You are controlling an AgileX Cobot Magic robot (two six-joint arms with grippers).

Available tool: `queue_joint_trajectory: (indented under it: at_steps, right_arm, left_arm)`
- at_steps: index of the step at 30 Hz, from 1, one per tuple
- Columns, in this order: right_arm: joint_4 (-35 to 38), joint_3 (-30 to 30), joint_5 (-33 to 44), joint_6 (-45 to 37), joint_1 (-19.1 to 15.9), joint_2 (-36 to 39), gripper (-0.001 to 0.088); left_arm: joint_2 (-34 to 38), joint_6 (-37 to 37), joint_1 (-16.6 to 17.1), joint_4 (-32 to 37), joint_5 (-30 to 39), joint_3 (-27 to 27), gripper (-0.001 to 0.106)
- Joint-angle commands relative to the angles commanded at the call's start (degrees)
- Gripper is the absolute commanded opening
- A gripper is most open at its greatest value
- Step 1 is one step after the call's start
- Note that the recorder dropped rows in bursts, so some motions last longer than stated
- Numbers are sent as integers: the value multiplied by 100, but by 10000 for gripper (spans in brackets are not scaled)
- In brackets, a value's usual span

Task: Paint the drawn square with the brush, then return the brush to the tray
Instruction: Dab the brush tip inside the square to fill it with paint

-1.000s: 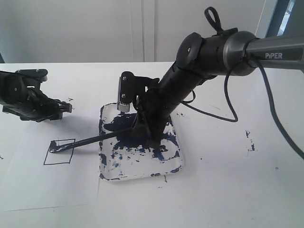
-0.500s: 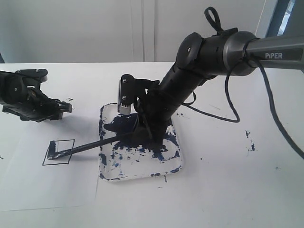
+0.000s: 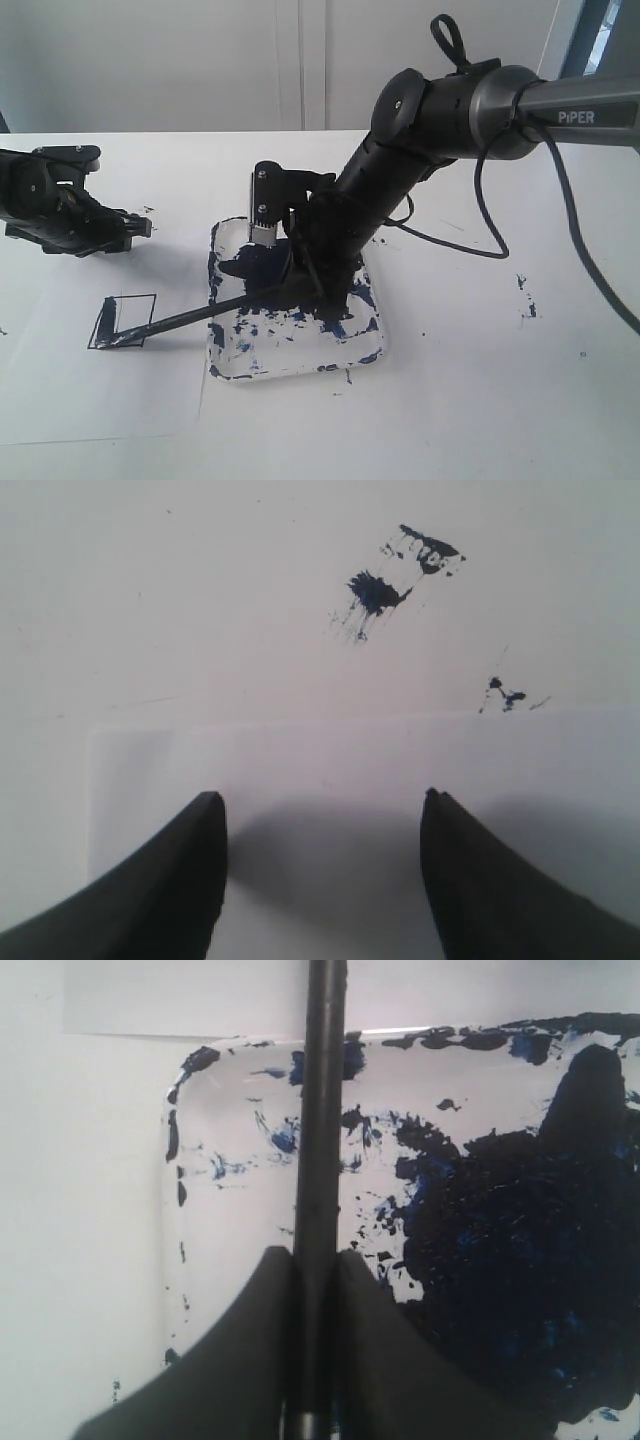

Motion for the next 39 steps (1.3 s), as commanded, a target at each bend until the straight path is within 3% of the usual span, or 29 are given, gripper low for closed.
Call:
queue_joint_trajectory:
  at_steps: [9,18,26,34,39]
  right_arm:
    - [325,0,-719,-115,0,-254,0]
    - [312,-32,-785,-92,0,-178,0]
    - [82,-32,-985,573,179,-213,0]
    - [-95,-32,-845,790,251,-230,0]
    - [-95,-32,-834,790,279,-229,0]
  left_arm:
    - [0,0,0,0,0,0,618]
    - [0,0,0,0,12,0,618]
    - [0,-70,0,-163,145,0,618]
    - [49,-515,0,-459,141,0,618]
    - [35,-229,0,-333,163,0,618]
